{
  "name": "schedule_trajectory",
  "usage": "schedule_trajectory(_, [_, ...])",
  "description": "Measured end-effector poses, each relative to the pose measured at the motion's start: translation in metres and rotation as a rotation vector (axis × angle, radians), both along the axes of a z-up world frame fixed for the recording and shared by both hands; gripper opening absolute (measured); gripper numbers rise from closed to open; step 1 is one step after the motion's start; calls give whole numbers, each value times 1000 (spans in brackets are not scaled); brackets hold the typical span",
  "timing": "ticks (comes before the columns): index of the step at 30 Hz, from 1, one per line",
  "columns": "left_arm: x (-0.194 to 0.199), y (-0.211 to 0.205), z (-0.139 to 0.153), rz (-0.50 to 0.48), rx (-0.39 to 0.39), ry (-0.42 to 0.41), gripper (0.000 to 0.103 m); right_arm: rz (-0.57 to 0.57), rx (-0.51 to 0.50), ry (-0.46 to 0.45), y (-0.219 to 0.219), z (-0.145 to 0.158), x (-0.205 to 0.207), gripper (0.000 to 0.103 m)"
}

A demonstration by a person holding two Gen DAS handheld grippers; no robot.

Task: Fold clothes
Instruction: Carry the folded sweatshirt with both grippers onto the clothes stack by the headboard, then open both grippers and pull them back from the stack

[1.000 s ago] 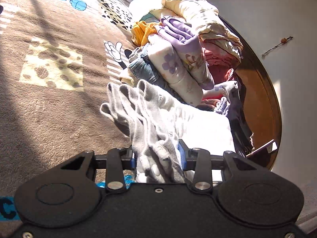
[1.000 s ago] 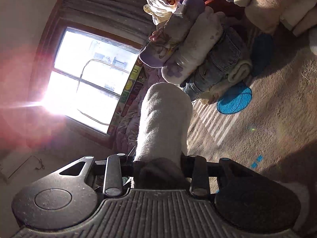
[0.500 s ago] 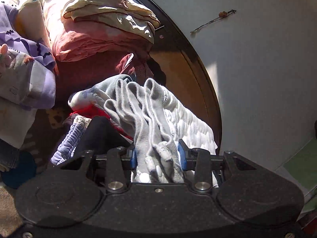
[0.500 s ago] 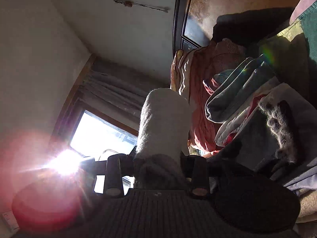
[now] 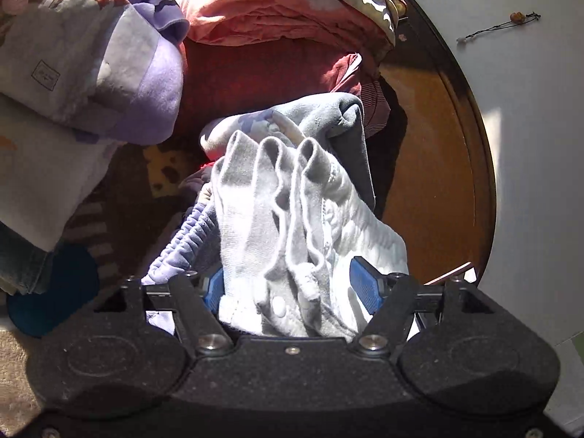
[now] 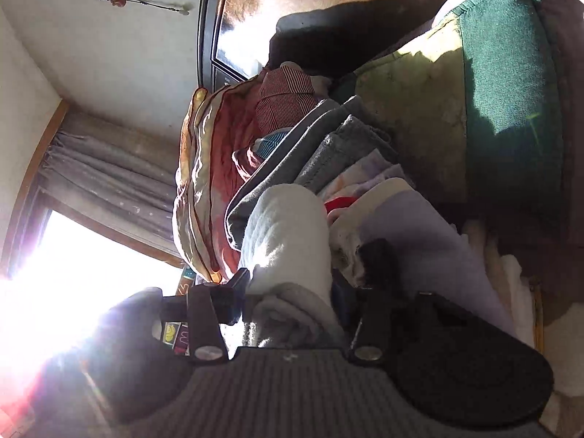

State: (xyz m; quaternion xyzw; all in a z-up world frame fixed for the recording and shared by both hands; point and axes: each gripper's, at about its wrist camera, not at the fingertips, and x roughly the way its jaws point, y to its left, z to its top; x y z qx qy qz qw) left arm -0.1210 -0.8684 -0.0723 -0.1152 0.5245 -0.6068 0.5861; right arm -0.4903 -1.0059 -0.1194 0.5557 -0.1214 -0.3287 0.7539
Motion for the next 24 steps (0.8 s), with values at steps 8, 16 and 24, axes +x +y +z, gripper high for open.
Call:
schedule_trajectory(8, [-39,101,35,-115,-5,-477,96,-3,-232,332,64,56,-20,86])
schedule_trajectory(16, [-78,196,61,-8,-96,-692,103,46,-346,651,169,115,-9,102])
schedule_trajectory(24, [-105,219,96,79,-118,-749,103,-4,-389,910,234,150,18,103])
